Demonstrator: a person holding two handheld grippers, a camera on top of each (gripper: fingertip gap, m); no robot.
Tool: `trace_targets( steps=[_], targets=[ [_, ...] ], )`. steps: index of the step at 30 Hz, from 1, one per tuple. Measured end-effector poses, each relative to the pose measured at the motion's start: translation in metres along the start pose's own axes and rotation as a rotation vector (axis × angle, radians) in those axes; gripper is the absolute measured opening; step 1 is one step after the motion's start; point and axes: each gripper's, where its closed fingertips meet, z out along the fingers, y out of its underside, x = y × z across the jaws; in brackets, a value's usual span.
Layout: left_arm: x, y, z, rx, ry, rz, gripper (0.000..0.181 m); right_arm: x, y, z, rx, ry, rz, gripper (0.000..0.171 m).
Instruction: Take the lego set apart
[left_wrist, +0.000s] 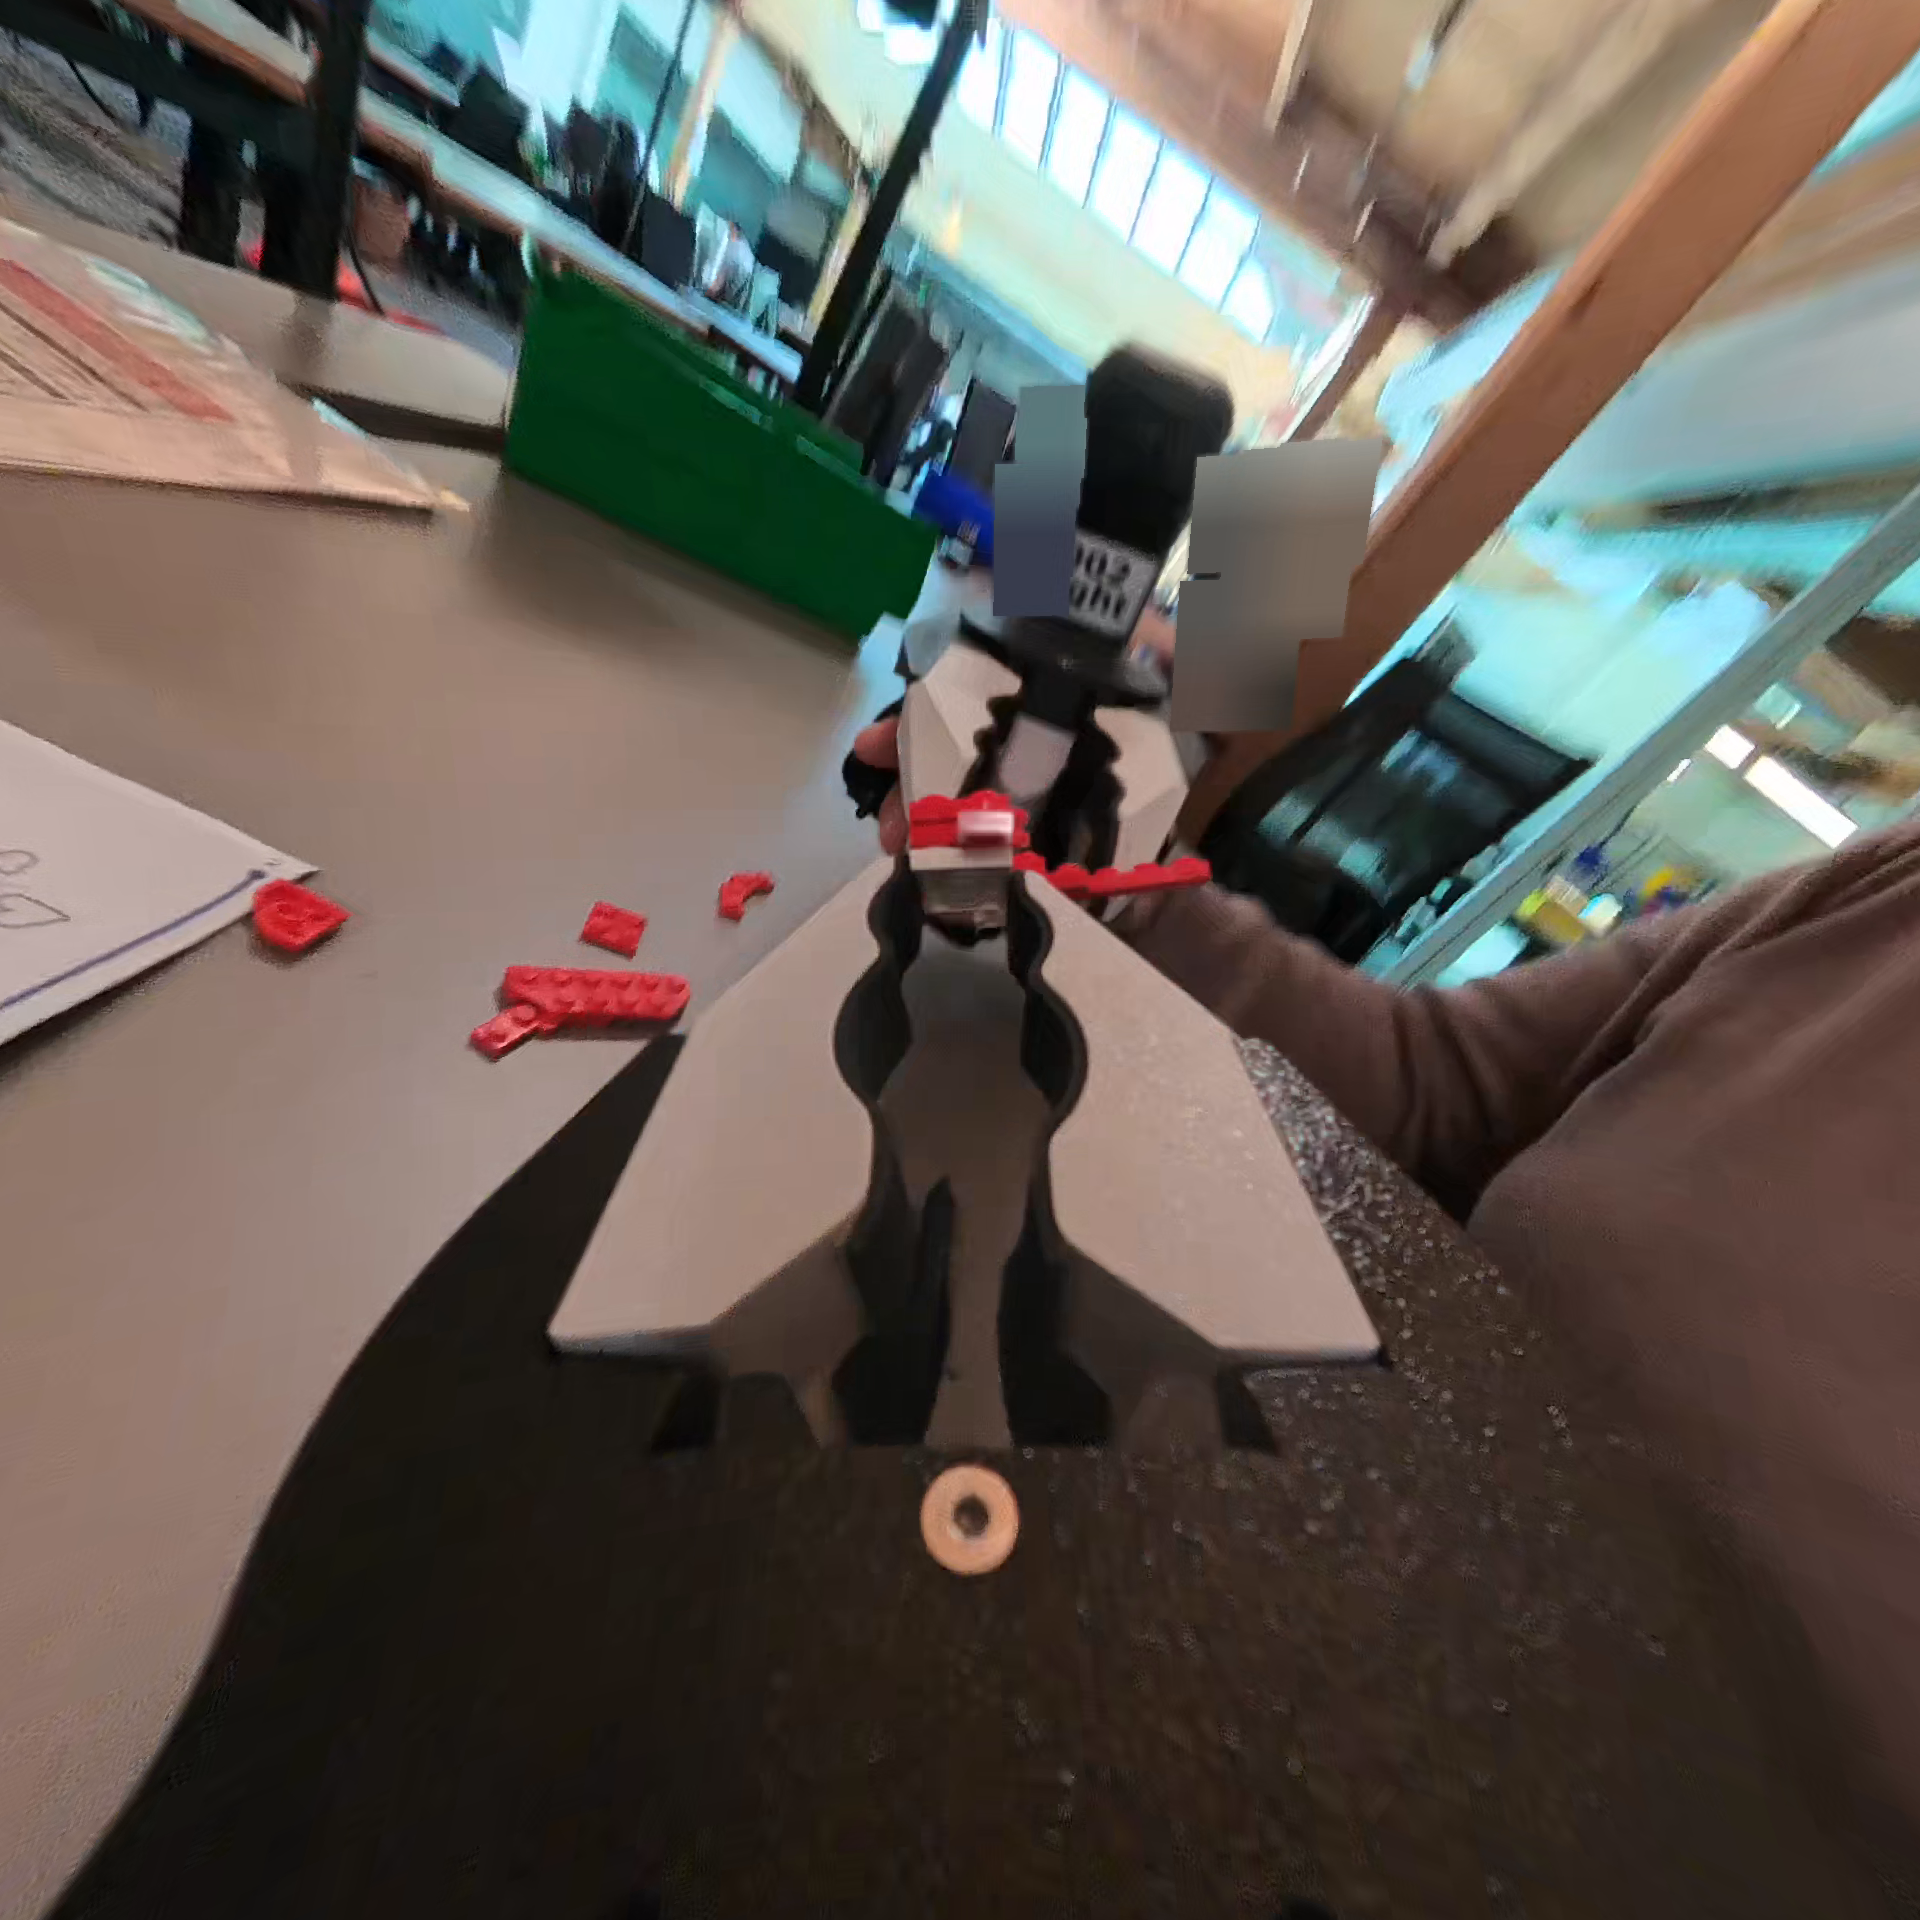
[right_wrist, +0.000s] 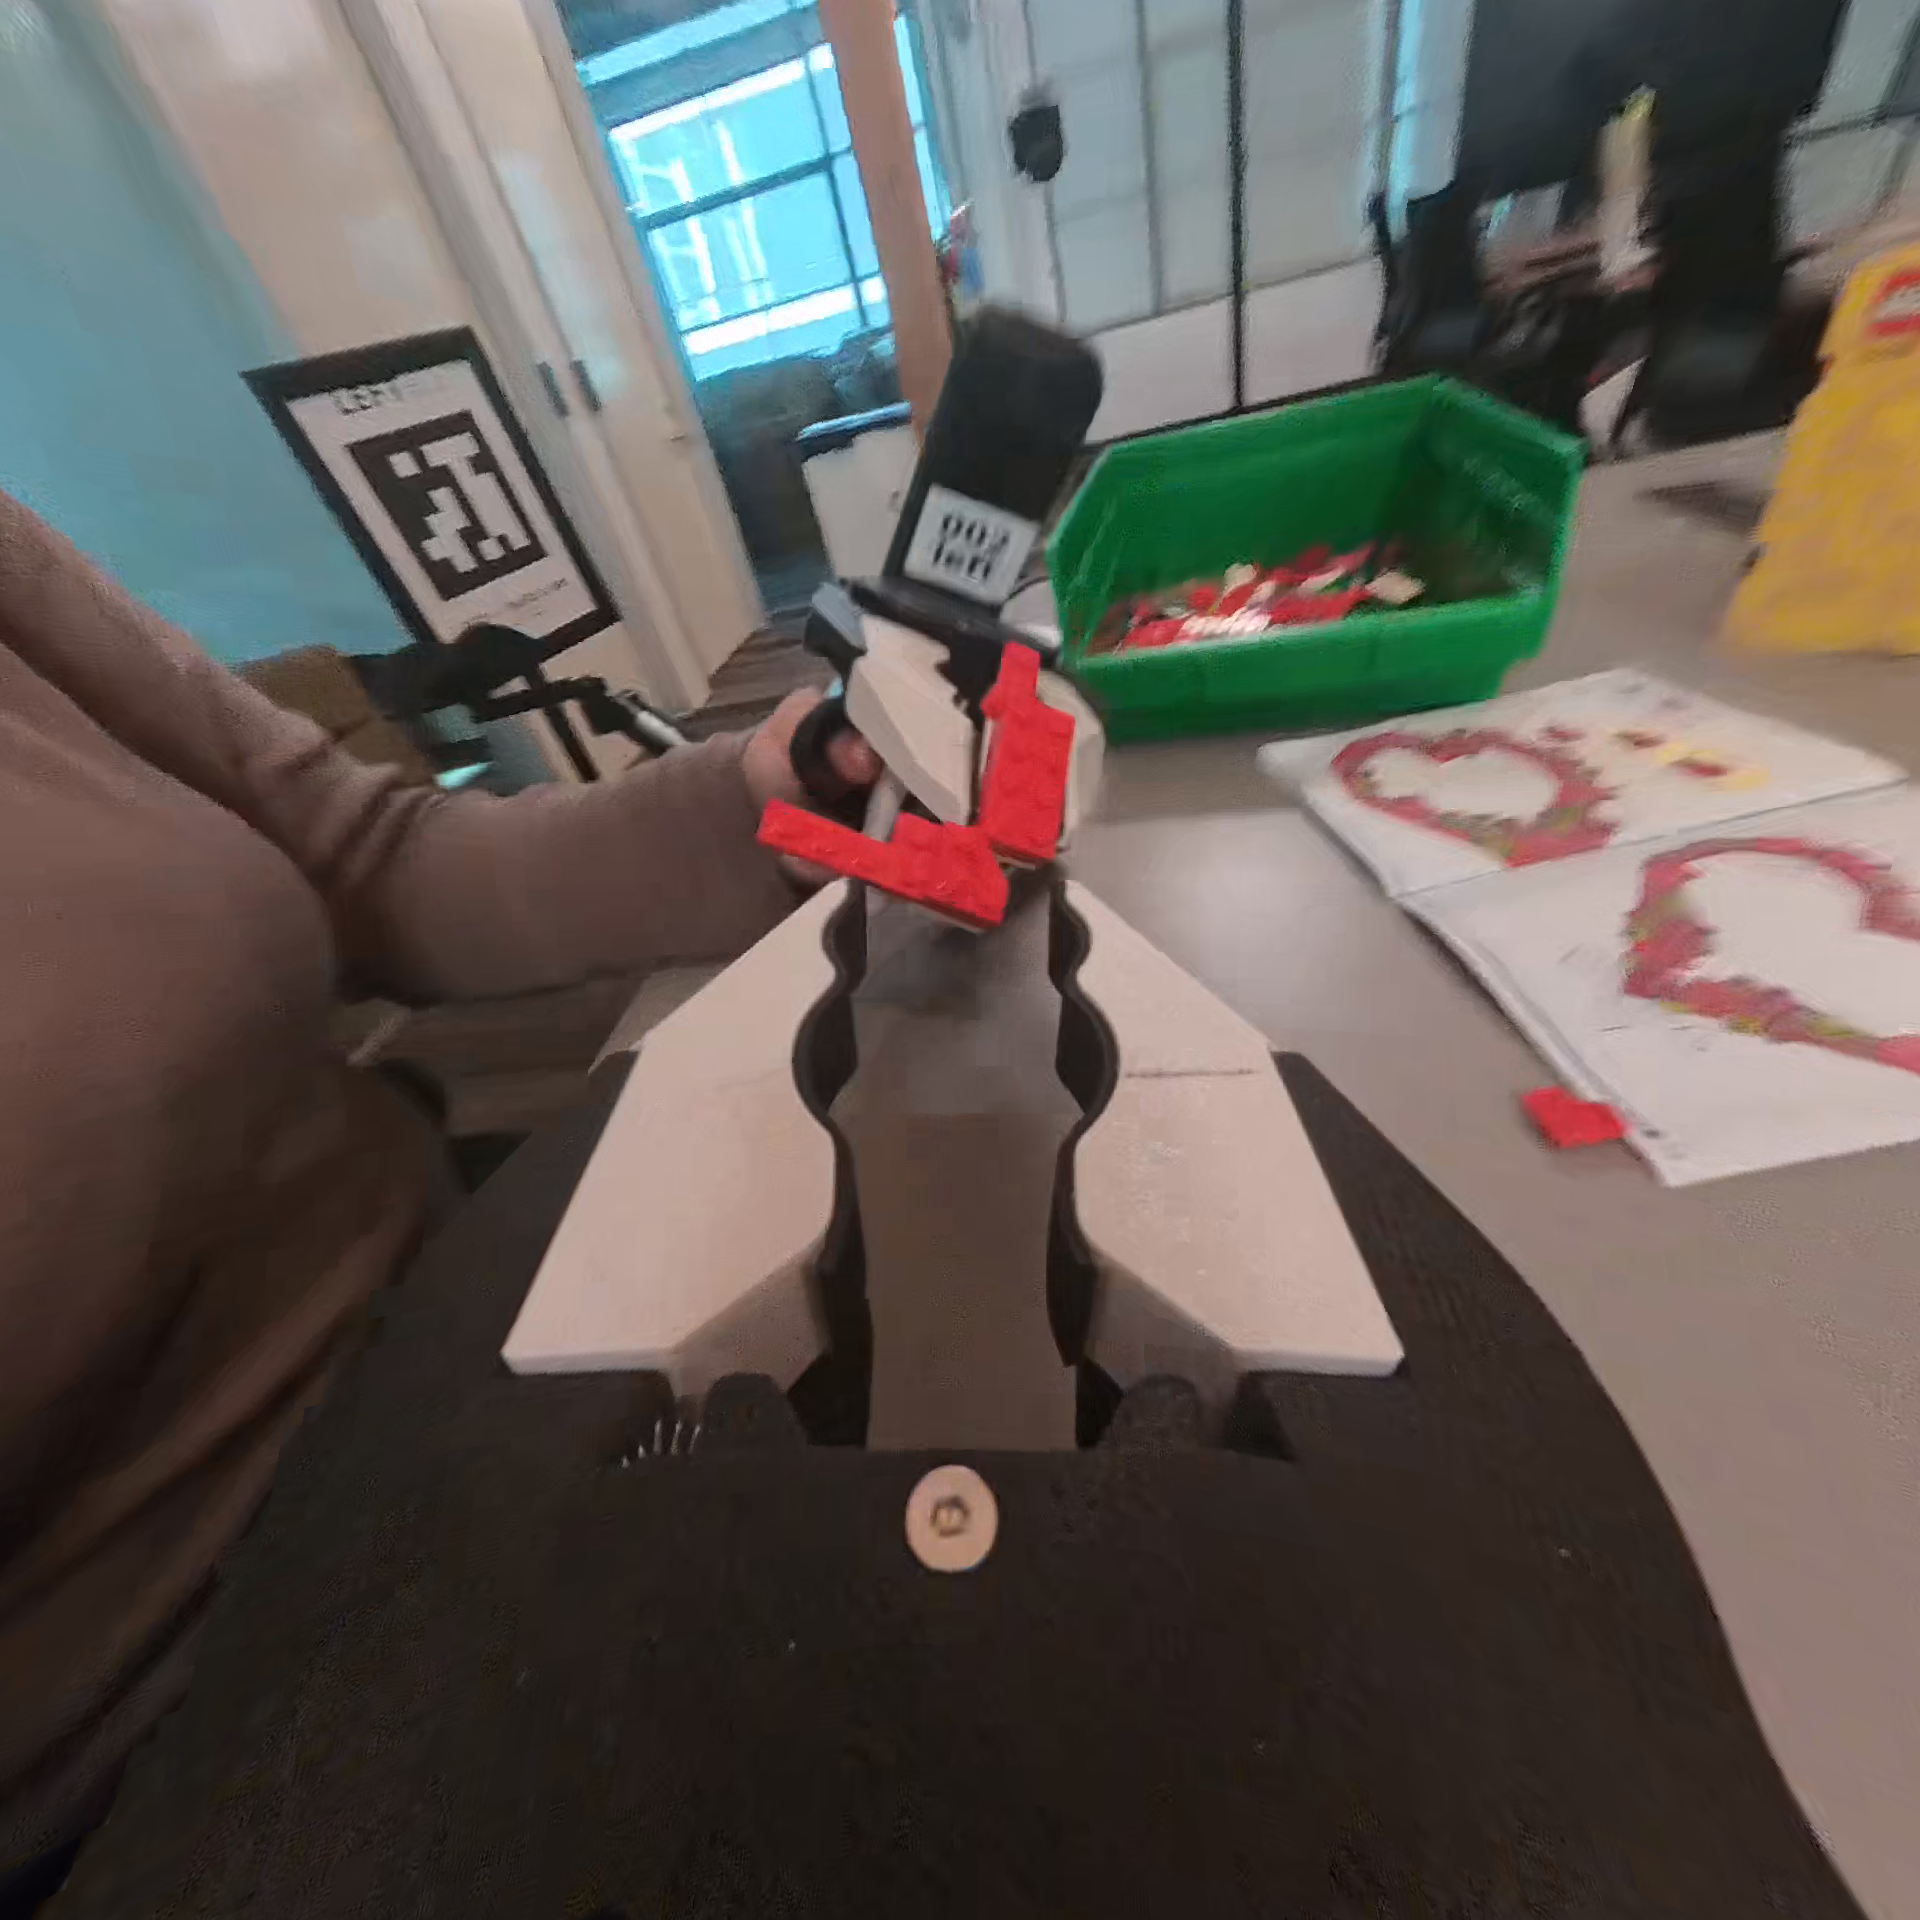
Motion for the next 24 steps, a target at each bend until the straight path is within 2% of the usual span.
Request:
trace_targets(
  steps=[4, 6, 8, 11, 18, 24],
  targets=[
    [-0.001, 0.006, -0.002, -0.132, -0.03, 0.111, 0.015, -0.004, -0.007, -0.009, 0.057, -0.093, 0.129, 0.035],
    [-0.001, 0.015, -0.001, -0.208, -0.034, 0.15, 0.014, 0.004, -0.008, -0.015, 0.062, -0.044, 0.111, 0.035],
    [-0.002, 0.026, 0.002, -0.284, -0.041, 0.184, 0.014, 0.002, -0.006, -0.012, 0.041, -0.03, 0.074, 0.027],
    [0.001, 0.036, 0.011, -0.348, -0.024, 0.209, 0.015, 0.001, 0.008, 0.0, -0.051, -0.021, 0.055, 0.023],
    [0.004, 0.043, 0.017, -0.388, -0.008, 0.241, 0.015, -0.001, 0.022, 0.004, -0.123, -0.033, 0.04, 0.015],
    [0.008, 0.034, 0.015, -0.276, -0.006, 0.263, 0.015, -0.003, 0.017, -0.002, -0.101, -0.028, -0.01, 0.014]
  ],
)
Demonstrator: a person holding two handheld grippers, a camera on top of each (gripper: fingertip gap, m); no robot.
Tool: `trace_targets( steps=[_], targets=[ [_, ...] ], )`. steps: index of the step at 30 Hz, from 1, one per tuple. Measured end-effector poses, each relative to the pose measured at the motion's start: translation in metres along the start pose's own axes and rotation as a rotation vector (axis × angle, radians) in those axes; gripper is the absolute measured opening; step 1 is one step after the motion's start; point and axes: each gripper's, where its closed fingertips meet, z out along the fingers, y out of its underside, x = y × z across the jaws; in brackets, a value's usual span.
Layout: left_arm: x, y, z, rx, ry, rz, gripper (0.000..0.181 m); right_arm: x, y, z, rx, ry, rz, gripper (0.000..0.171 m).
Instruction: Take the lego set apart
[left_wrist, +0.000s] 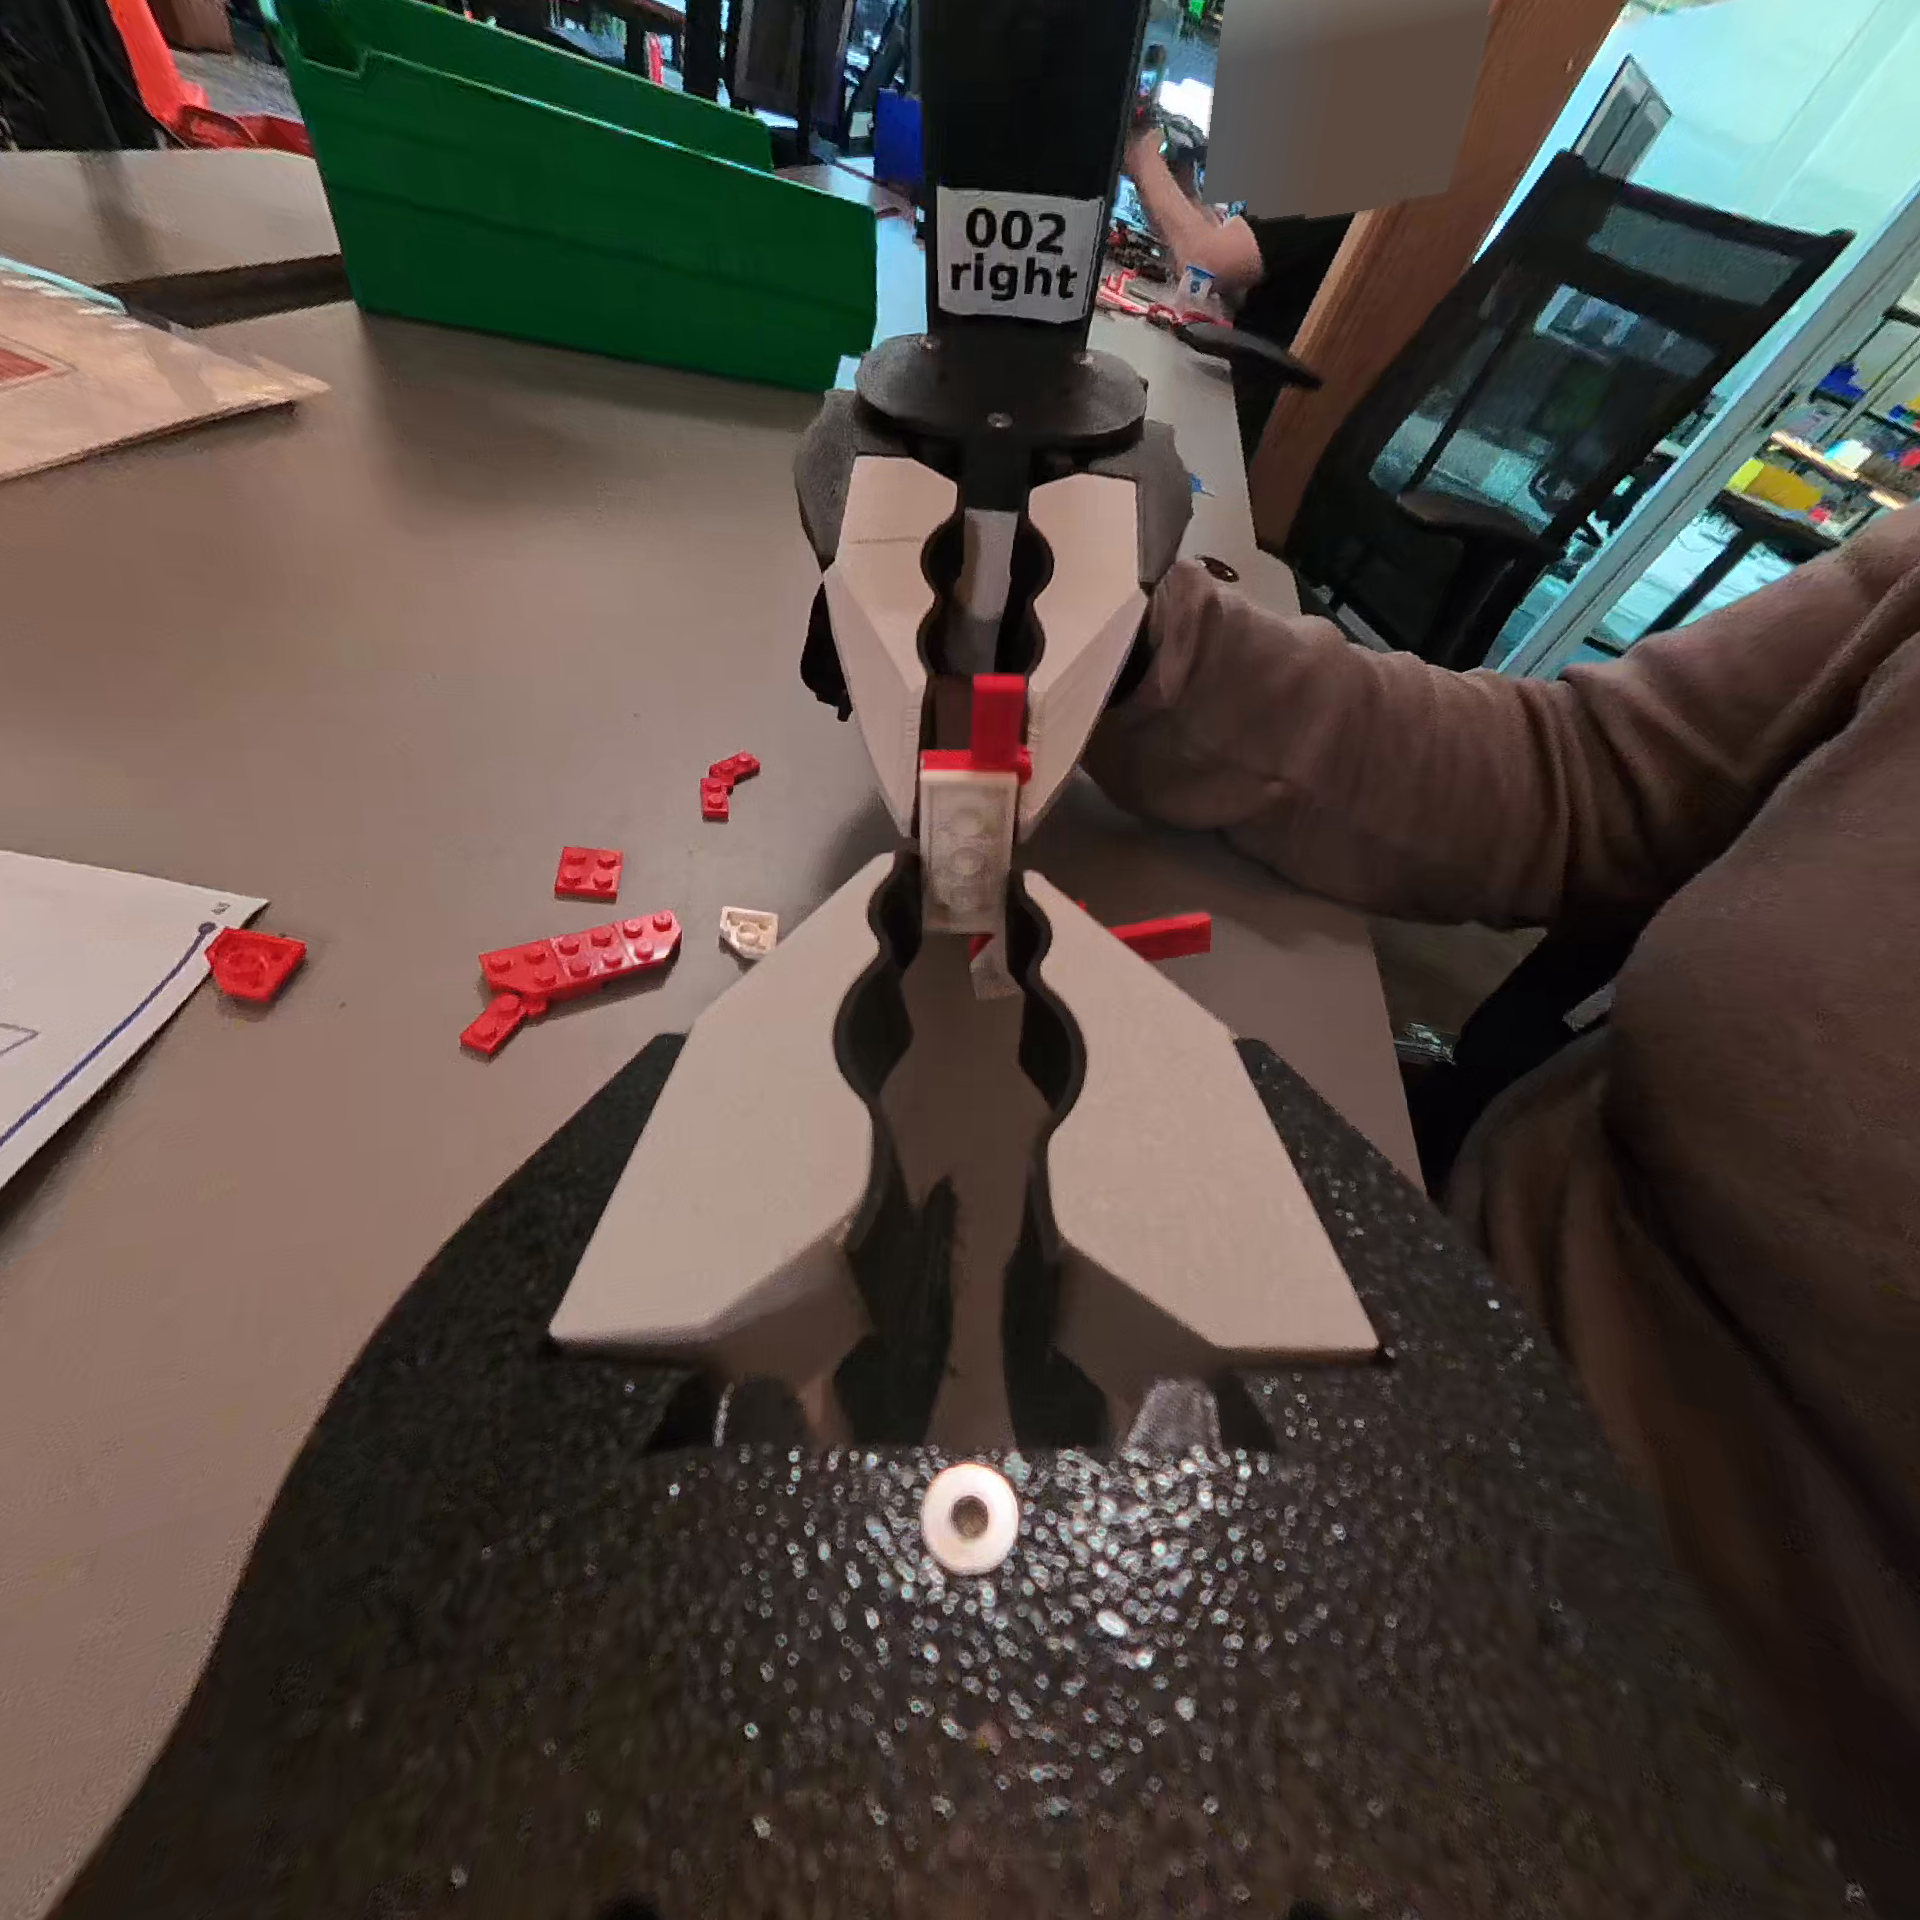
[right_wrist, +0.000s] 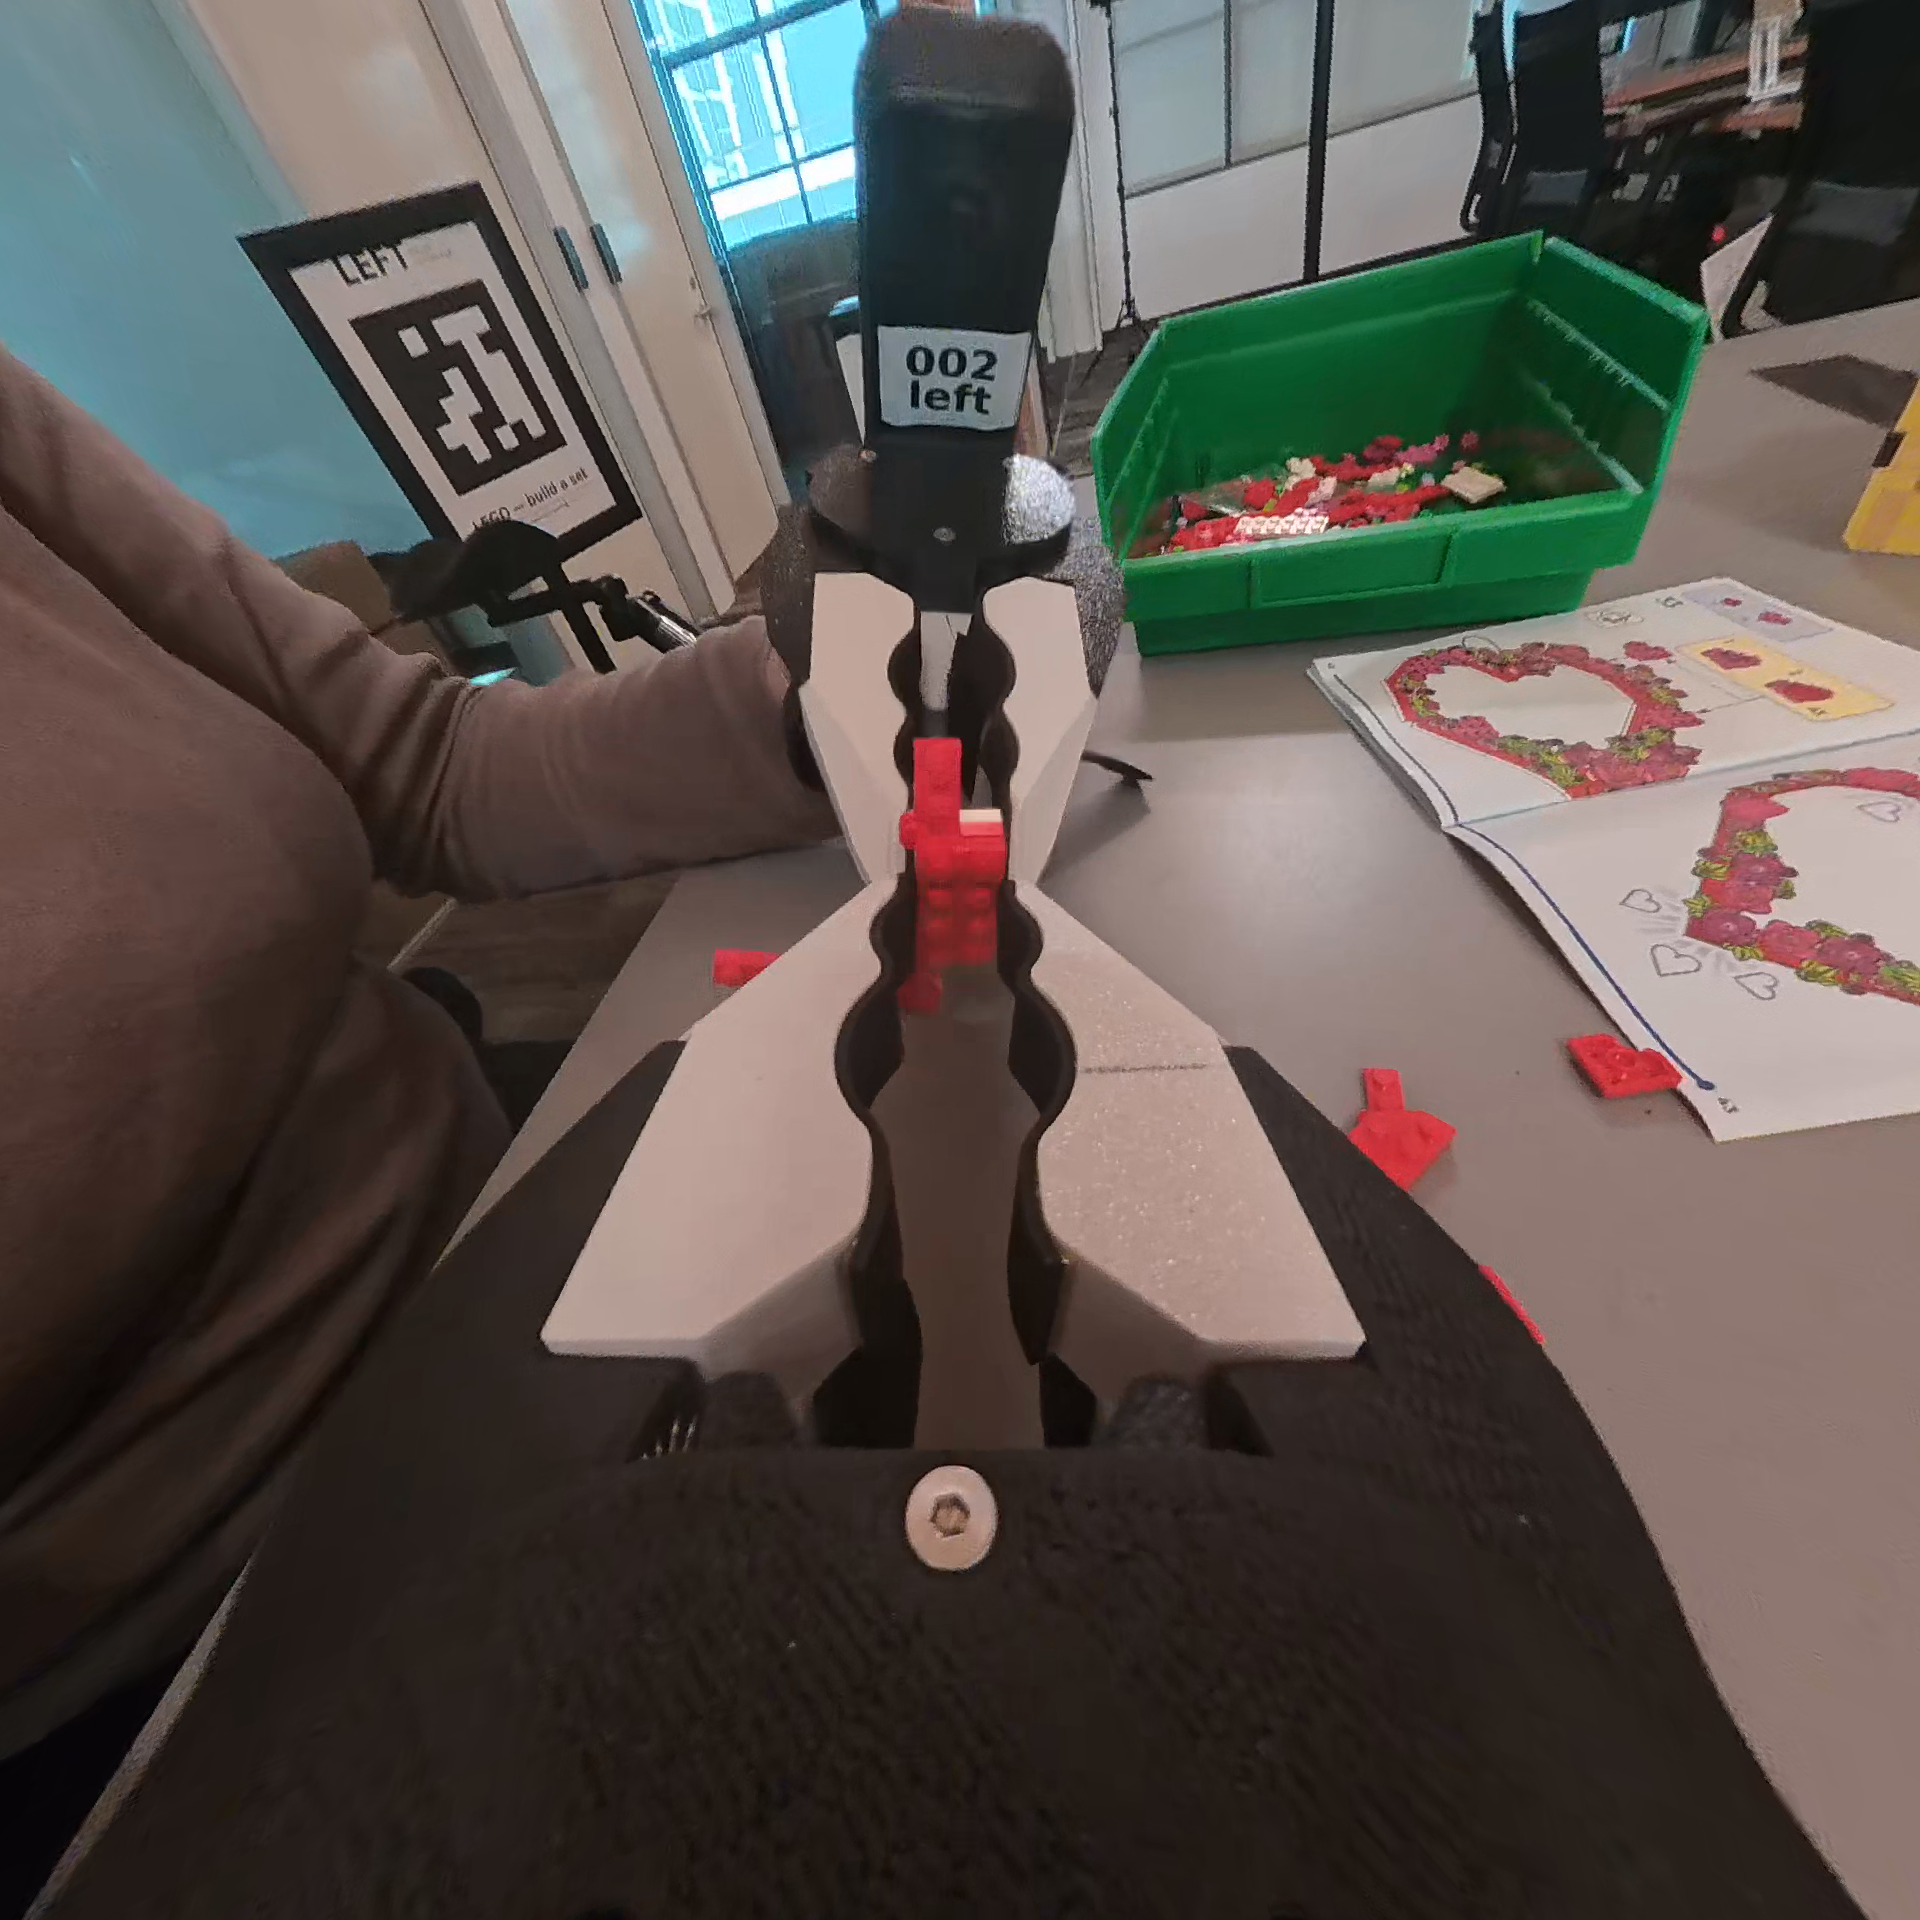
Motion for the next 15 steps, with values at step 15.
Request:
trace_targets(
  steps=[15],
  targets=[
    [-0.007, 0.01, 0.0, 0.039, -0.017, -0.074, 0.015, 0.006, 0.016, 0.0, -0.072, 0.005, 0.035, 0.014]
  ],
)
